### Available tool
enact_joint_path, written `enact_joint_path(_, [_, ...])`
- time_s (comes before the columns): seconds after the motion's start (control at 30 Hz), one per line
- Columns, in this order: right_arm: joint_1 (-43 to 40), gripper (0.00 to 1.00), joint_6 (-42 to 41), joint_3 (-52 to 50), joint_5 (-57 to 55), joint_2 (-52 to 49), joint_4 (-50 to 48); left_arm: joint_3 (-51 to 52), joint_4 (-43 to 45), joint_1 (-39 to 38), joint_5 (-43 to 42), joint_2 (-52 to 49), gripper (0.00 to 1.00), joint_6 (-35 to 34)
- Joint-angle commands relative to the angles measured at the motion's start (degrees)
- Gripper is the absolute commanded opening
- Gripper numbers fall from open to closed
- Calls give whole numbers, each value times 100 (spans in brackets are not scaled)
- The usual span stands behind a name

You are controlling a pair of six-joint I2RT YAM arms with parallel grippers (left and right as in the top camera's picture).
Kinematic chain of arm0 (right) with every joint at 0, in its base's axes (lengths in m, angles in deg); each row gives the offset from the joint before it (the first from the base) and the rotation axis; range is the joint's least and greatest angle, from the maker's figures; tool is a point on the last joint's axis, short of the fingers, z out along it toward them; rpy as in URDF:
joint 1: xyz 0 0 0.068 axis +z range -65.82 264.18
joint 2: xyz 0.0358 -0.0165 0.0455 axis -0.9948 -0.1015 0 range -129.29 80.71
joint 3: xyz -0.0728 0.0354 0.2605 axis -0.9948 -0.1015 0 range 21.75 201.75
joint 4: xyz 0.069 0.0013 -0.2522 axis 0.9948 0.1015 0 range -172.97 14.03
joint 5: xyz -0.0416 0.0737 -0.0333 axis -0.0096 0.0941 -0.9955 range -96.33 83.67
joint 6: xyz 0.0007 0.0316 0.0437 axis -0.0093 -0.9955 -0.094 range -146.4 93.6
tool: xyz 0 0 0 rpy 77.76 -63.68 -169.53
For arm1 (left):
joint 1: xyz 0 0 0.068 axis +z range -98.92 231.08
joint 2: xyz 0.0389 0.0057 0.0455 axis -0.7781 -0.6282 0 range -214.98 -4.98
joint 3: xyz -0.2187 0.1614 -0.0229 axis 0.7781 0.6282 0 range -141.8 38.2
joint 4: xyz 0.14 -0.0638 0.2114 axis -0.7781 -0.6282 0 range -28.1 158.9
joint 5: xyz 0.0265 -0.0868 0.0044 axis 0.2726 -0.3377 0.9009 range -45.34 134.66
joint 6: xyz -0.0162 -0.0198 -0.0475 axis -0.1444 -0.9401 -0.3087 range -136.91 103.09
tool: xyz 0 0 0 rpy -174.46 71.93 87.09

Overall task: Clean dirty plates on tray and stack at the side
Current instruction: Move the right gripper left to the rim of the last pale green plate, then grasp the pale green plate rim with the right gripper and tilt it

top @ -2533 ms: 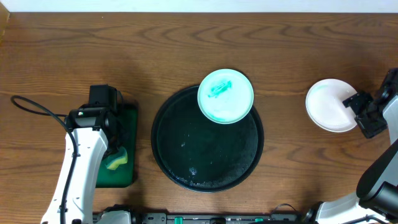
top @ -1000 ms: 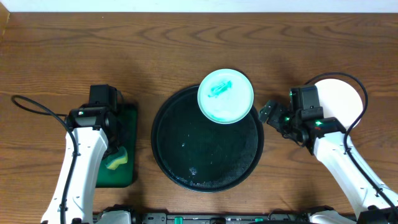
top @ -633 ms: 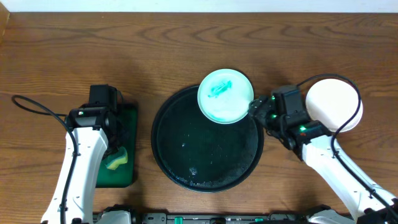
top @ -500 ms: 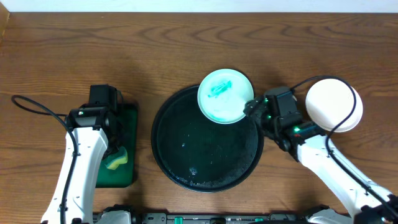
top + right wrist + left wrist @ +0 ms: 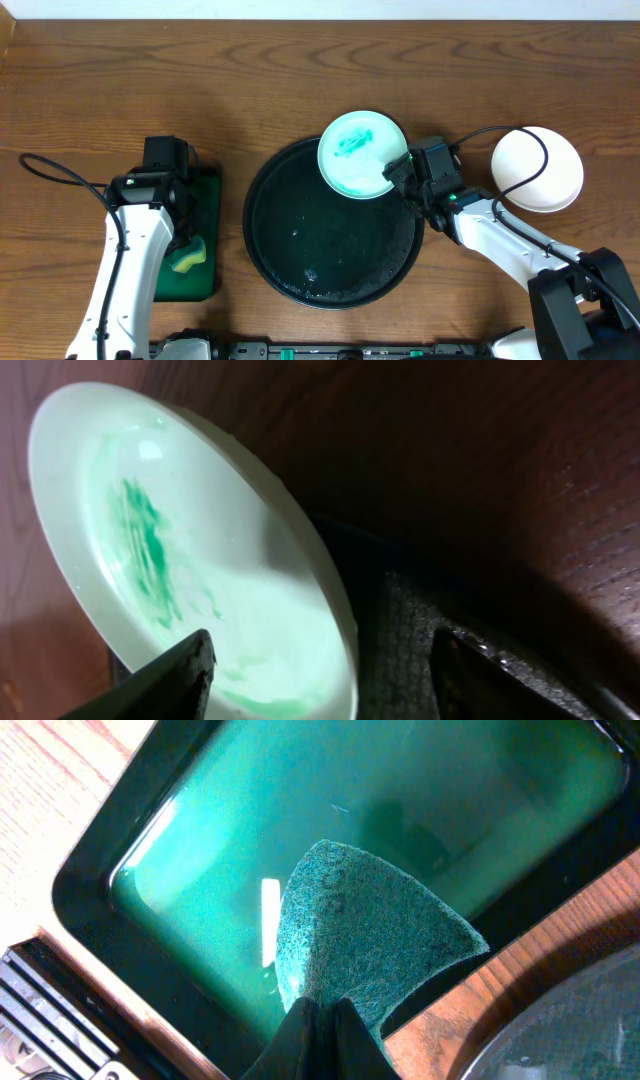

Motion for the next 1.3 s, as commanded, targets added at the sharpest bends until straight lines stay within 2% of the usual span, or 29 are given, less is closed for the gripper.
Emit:
enact_joint_path(0.0, [33, 60, -111, -24, -87, -37, -13, -48, -26, 28, -11, -33, 7, 101])
enact_joint_path(0.13, [33, 24, -186, -24, -151, -125, 46, -48, -11, 28, -9, -33, 7, 101])
enact_joint_path(0.17, [33, 20, -227, -24, -149, -177, 46, -48, -9, 28, -9, -33, 7, 101])
enact_joint_path(0.2, [35, 21, -271, -24, -149, -240, 48, -48, -9, 28, -9, -33, 7, 101])
enact_joint_path(0.3, [33, 41, -391, -24, -98, -505, 37, -48, -9, 28, -11, -33, 7, 101])
enact_joint_path(0.37, [33, 43, -387, -24, -98, -638, 22, -48, -9, 28, -11, -33, 7, 101])
enact_joint_path(0.5, [33, 38, -374, -24, -107, -765, -15, -48, -9, 28, -9, -33, 7, 101])
enact_joint_path(0.57, [33, 31, -293, -24, -109, -782, -120, -48, -9, 28, -9, -33, 7, 101])
enact_joint_path(0.63, [33, 14, -116, -24, -109, -782, -275, -48, -9, 28, -11, -33, 7, 101])
enact_joint_path(0.67, [33, 1, -26, -24, -107, -782, -354, -48, -9, 28, -9, -33, 7, 101])
enact_joint_path(0.9, [33, 1, 778, -24, 33, -769, -544, -48, -9, 28, -11, -33, 7, 101])
enact_joint_path(1.07, [70, 1, 1858, -24, 717, -579, -435, -48, -7, 28, -9, -33, 7, 101])
enact_joint_path(1.13, [131, 1, 2387, -20, 929, -398, -186, -48, -7, 28, -11, -33, 7, 136])
enact_joint_path(1.27, [258, 1, 3342, 17, 918, 136, 1012, -48, -9, 28, -13, -33, 7, 247])
